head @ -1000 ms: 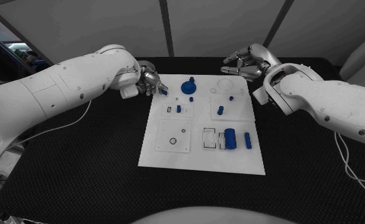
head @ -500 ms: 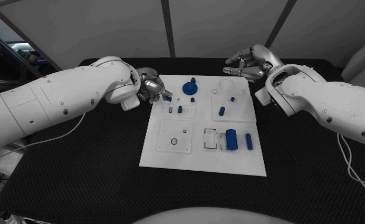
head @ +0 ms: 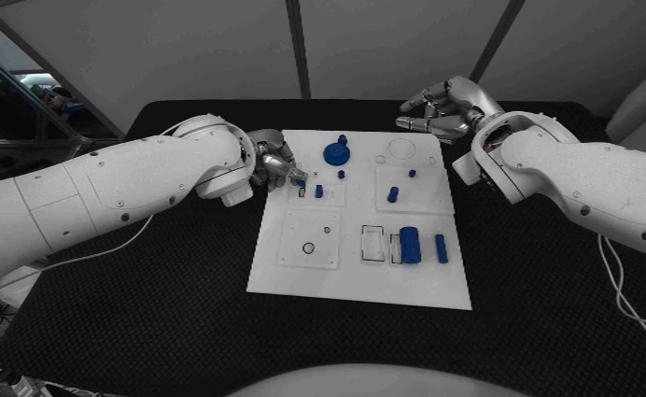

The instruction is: Assemble the parts on the task board

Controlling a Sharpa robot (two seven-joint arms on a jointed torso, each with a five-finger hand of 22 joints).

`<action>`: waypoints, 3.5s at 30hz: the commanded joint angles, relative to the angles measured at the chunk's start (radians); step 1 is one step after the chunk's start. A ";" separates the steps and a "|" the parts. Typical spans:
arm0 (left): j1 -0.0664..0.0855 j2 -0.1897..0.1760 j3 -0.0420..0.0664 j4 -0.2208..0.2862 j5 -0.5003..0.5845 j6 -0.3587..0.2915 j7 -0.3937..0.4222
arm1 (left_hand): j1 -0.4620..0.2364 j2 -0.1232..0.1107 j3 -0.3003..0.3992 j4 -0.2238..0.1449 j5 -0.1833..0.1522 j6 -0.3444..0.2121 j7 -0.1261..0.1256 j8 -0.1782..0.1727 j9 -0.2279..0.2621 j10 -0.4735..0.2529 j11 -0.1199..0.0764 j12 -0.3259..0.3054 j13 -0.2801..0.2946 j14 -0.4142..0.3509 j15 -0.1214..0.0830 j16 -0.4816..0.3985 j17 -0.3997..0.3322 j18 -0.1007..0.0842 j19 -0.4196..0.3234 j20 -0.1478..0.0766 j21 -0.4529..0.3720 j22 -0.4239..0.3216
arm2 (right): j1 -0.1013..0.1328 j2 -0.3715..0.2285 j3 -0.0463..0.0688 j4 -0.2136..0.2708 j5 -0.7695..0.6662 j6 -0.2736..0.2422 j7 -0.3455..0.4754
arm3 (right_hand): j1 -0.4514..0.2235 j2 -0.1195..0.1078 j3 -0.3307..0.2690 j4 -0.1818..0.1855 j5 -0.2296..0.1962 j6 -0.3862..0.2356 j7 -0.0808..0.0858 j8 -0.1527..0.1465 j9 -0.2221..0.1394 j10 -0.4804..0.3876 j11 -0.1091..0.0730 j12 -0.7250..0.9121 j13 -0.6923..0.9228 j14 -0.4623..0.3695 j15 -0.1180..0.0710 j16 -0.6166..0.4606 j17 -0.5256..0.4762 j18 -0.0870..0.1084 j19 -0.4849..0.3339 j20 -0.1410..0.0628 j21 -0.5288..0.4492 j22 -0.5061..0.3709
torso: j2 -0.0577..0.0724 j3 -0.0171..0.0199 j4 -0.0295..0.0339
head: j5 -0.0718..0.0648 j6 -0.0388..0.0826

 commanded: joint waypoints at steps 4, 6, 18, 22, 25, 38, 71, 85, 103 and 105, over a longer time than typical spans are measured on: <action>-0.003 0.003 0.000 0.002 -0.061 0.011 -0.010 | -0.011 0.001 0.154 -0.148 0.005 0.004 -0.002 0.004 0.001 0.034 -0.031 0.000 0.000 0.000 -0.009 0.007 0.001 -0.060 0.007 -0.001 0.007 0.029 | 0.001 0.000 0.001 0.001 -0.001 0.005 0.003 | -0.008 0.005 0.000 0.003 0.003 -0.006 -0.003 0.005 -0.001 -0.006 -0.001 -0.003 -0.001 0.034 -0.009 -0.004 -0.001 0.005 -0.008 -0.002 -0.007 -0.001 | 0.000 0.0003 -0.0001 | 0.000 -0.003; -0.004 0.003 0.000 0.004 -0.067 0.022 -0.012 | -0.011 0.000 0.155 -0.149 0.006 0.005 -0.003 0.005 0.001 0.035 -0.031 0.001 0.001 0.000 -0.009 0.006 0.001 -0.061 0.008 -0.001 0.008 0.030 | 0.001 0.000 0.001 0.002 -0.001 0.005 0.003 | -0.008 0.005 0.000 0.003 0.003 -0.006 -0.003 0.005 -0.001 -0.006 -0.001 -0.003 -0.001 0.034 -0.009 -0.004 -0.001 0.005 -0.008 -0.002 -0.007 -0.001 | 0.000 -0.0002 0.0001 | -0.001 -0.005; -0.006 0.007 -0.001 0.009 -0.073 0.080 -0.010 | -0.012 -0.003 0.159 -0.153 0.008 0.007 -0.004 0.006 0.003 0.039 -0.032 0.005 0.006 0.000 -0.010 0.007 0.002 -0.062 0.011 -0.002 0.013 0.035 | 0.001 0.001 0.001 0.001 -0.001 0.006 0.004 | -0.008 0.005 0.000 0.003 0.003 -0.006 -0.003 0.005 -0.001 -0.006 -0.001 -0.003 -0.001 0.034 -0.009 -0.004 -0.001 0.005 -0.008 -0.002 -0.007 -0.001 | 0.000 -0.0002 0.0005 | 0.001 -0.010; -0.007 0.008 -0.001 0.008 -0.081 0.088 -0.008 | -0.012 -0.003 0.159 -0.153 0.008 0.007 -0.004 0.006 0.003 0.039 -0.032 0.005 0.006 0.000 -0.010 0.007 0.002 -0.062 0.011 -0.002 0.013 0.035 | 0.001 0.001 0.001 0.001 -0.001 0.007 0.004 | -0.008 0.005 0.000 0.003 0.003 -0.006 -0.003 0.005 -0.001 -0.006 -0.001 -0.003 -0.001 0.034 -0.009 -0.004 -0.001 0.005 -0.008 -0.002 -0.007 -0.001 | 0.000 -0.0007 0.0010 | 0.001 -0.010; -0.007 0.010 -0.001 0.007 -0.089 0.092 -0.007 | -0.013 -0.005 0.162 -0.155 0.010 0.008 -0.004 0.007 0.003 0.041 -0.032 0.006 0.008 0.000 -0.010 0.007 0.001 -0.062 0.012 -0.002 0.013 0.036 | 0.001 0.001 0.001 0.000 -0.001 0.007 0.004 | -0.008 0.005 0.000 0.003 0.003 -0.006 -0.003 0.005 -0.001 -0.006 -0.001 -0.003 -0.001 0.034 -0.009 -0.004 -0.001 0.005 -0.008 -0.002 -0.007 -0.001 | 0.000 0.0000 0.0004 | 0.002 -0.009; -0.007 0.012 -0.001 -0.004 -0.101 0.094 -0.013 | -0.013 -0.005 0.162 -0.155 0.010 0.008 -0.004 0.007 0.003 0.041 -0.032 0.006 0.008 0.000 -0.010 0.007 0.001 -0.062 0.012 -0.002 0.013 0.036 | 0.000 0.002 0.001 -0.001 -0.001 0.009 0.004 | -0.008 0.005 0.000 0.003 0.003 -0.006 -0.003 0.005 -0.001 -0.006 -0.001 -0.003 -0.001 0.034 -0.009 -0.004 -0.001 0.005 -0.008 -0.002 -0.007 -0.001 | 0.000 0.0001 0.0001 | 0.001 -0.012; -0.008 0.043 -0.001 -0.035 -0.103 0.153 -0.025 | -0.056 -0.003 0.145 -0.146 0.007 0.031 -0.016 0.011 0.007 0.078 -0.040 0.060 0.078 0.003 -0.014 0.009 0.003 -0.065 0.018 -0.006 0.023 0.049 | 0.000 0.001 0.001 -0.001 -0.001 0.009 0.004 | -0.009 0.005 0.001 0.003 0.007 -0.006 -0.003 0.006 -0.001 -0.006 -0.001 -0.002 -0.002 0.035 -0.009 -0.005 -0.001 0.005 -0.007 -0.002 -0.008 -0.002 | 0.000 0.0006 0.0004 | -0.002 -0.018; -0.008 0.046 -0.001 -0.042 -0.103 0.163 -0.026 | -0.086 0.014 0.078 -0.132 0.003 0.060 -0.027 -0.005 -0.001 0.100 -0.048 0.098 0.134 0.004 -0.019 0.011 0.006 -0.070 0.029 -0.011 0.037 0.067 | 0.000 -0.001 0.001 0.000 -0.001 0.008 0.004 | -0.009 0.005 0.001 0.003 0.007 -0.006 -0.003 0.006 -0.001 -0.006 -0.001 -0.002 -0.002 0.035 -0.009 -0.005 -0.001 0.005 -0.007 -0.002 -0.008 -0.002 | 0.000 0.0002 0.0005 | -0.003 -0.021; -0.008 0.048 -0.001 -0.051 -0.103 0.154 -0.027 | -0.169 0.035 -0.111 -0.051 0.000 0.102 -0.032 -0.047 -0.020 0.103 -0.050 0.109 0.163 0.005 -0.020 0.011 0.008 -0.072 0.035 -0.013 0.043 0.079 | -0.001 -0.001 0.001 0.000 -0.001 0.007 0.004 | -0.009 0.005 0.001 0.003 0.007 -0.006 -0.003 0.006 -0.001 -0.006 -0.001 -0.002 -0.002 0.035 -0.009 -0.005 -0.001 0.005 -0.007 -0.002 -0.008 -0.002 | 0.000 0.0004 0.0004 | -0.004 -0.022; -0.008 0.049 -0.001 -0.052 -0.103 0.154 -0.027 | -0.185 0.032 -0.144 -0.035 -0.002 0.107 -0.032 -0.051 -0.022 0.104 -0.050 0.111 0.166 0.005 -0.020 0.011 0.008 -0.073 0.035 -0.013 0.043 0.080 | -0.001 -0.001 0.001 0.000 -0.001 0.006 0.004 | -0.009 0.004 0.002 0.003 0.008 -0.006 -0.003 0.006 -0.001 -0.008 -0.001 -0.004 -0.004 0.034 -0.010 -0.006 -0.003 0.005 -0.008 -0.002 -0.009 -0.003 | 0.000 0.0004 0.0003 | -0.004 -0.022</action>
